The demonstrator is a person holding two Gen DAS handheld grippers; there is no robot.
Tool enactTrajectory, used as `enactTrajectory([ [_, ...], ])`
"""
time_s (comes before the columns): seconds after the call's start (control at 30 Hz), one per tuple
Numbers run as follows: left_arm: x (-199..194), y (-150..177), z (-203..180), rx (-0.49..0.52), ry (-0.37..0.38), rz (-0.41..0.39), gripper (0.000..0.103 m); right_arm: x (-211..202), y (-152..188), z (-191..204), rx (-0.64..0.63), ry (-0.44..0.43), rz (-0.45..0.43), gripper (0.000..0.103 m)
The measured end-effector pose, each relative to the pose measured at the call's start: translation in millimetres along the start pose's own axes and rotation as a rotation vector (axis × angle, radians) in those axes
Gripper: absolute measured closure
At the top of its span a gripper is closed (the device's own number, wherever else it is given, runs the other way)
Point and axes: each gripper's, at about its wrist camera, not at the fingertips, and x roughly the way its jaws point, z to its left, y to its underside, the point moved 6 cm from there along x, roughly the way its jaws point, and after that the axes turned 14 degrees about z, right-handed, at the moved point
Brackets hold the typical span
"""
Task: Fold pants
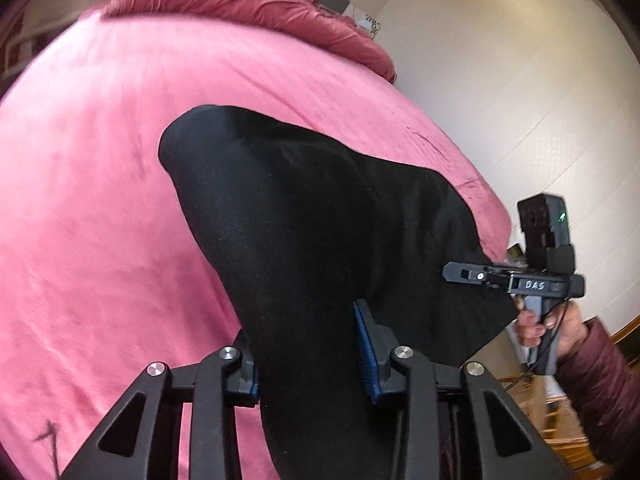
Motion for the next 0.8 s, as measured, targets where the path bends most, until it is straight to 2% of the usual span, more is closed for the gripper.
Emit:
enactTrajectory([
  [0.13, -28.4, -3.2, 6.3, 0.018, -0.079, -0.055, 0.067, -5.4, -22.6, 23.0, -0.056, -0.005, -0.026, 0.060],
  [0.37, -77.9, -11.5, 26.2, 0.017, -0.201, -0.139, 0.067, 8.3, -62.3, 62.6, -0.120, -0.043, -0.048, 0.060],
  [0.63, -98.2, -20.8, 41.2, 0.013, -0.258, -0.172, 0.066, 23.5, -102.4, 91.0, -0.167, -0.050, -0.036, 0.060],
  [0.7, -108.1, -23.8, 59.4, 0.009, -0.267, -0.180, 0.066, 26.6, -116.1, 95.3, -0.174, -0.044, -0.034, 0.060],
  [0.8, -103.0, -36.1, 70.3, 0.001, -0.277, -0.185, 0.066, 29.0, -128.8, 96.9, -0.180, -0.040, -0.032, 0.060],
])
